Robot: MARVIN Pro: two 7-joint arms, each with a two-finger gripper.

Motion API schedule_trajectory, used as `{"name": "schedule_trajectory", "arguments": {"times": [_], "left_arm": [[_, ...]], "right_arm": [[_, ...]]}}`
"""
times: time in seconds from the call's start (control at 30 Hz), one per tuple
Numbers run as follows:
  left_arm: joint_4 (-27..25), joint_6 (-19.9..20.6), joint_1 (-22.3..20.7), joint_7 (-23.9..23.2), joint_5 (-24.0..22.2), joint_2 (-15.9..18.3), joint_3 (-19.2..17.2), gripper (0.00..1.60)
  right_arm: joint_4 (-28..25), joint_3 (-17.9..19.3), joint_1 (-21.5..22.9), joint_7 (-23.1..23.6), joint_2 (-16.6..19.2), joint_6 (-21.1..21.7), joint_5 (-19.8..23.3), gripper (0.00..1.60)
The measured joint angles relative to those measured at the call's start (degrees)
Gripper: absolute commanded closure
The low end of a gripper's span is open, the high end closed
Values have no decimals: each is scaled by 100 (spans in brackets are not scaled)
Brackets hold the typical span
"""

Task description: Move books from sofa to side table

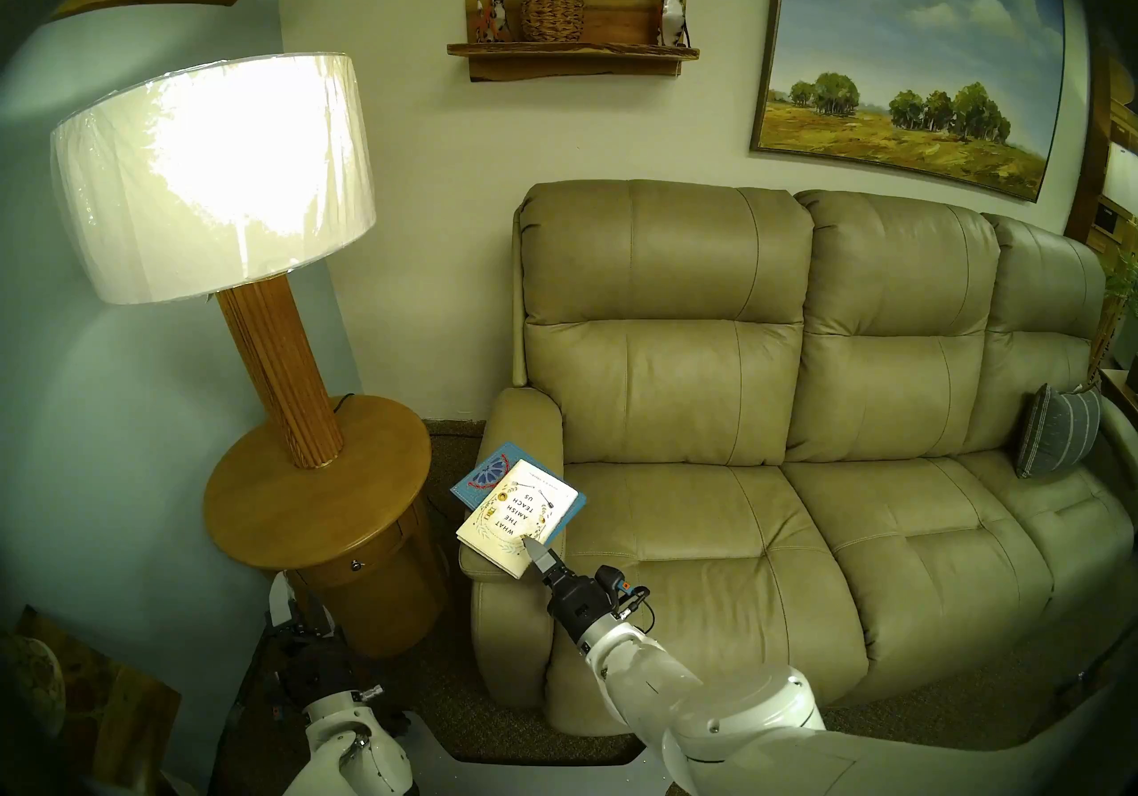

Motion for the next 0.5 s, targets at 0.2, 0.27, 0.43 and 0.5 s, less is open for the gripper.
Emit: {"name": "schedule_trajectory", "arguments": {"times": [0.2, 0.27, 0.43, 0.5], "left_arm": [[0, -2, 0, 0, -1, 0, 0, 0], [0, -2, 0, 0, -2, 0, 0, 0], [0, -4, 0, 0, -3, 1, 0, 0], [0, -4, 0, 0, -3, 1, 0, 0]], "right_arm": [[22, -77, -47, 195, -15, 133, -113, 0], [34, -92, -80, 255, -18, 159, -147, 0], [63, -99, -148, 311, -28, 185, -198, 0], [69, -98, -154, 312, -34, 190, -208, 0]]}}
